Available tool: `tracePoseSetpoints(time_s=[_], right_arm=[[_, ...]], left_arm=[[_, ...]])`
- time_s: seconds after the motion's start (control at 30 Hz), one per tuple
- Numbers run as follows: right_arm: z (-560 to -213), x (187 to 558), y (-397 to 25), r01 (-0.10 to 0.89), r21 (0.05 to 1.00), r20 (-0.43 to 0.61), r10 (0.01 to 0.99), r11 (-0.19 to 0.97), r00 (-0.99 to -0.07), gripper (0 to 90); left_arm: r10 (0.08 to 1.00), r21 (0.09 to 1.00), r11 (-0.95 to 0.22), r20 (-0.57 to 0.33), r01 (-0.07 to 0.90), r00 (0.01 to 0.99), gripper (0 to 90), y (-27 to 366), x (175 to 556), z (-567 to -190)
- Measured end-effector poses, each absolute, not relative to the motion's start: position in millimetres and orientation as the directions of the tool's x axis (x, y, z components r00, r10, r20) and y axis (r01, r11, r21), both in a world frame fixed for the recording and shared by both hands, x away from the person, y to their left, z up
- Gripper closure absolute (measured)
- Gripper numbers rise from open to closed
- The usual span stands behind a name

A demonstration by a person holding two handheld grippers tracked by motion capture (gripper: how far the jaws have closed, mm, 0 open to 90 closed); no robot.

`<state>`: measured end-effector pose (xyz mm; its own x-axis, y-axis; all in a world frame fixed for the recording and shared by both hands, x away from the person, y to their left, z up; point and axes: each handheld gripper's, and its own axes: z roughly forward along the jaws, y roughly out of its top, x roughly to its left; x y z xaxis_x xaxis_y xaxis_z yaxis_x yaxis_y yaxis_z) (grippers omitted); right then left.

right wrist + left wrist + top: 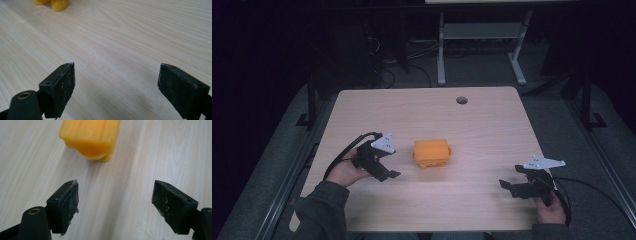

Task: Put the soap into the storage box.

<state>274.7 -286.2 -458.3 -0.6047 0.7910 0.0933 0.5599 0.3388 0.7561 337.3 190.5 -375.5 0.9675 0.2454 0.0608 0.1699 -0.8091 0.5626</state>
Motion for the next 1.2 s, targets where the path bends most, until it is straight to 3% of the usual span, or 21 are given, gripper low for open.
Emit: tracePoseSetpoints(time_s=[1.2], right_arm=[[-457.9,272.5,-288.3,0.559,0.762,0.091,0.802,0.326,-0.59,13.9]], left_arm=[[0.32,0.578,-0.782,0.048,0.235,0.946,20.5,229.4,308.5,-414.3]])
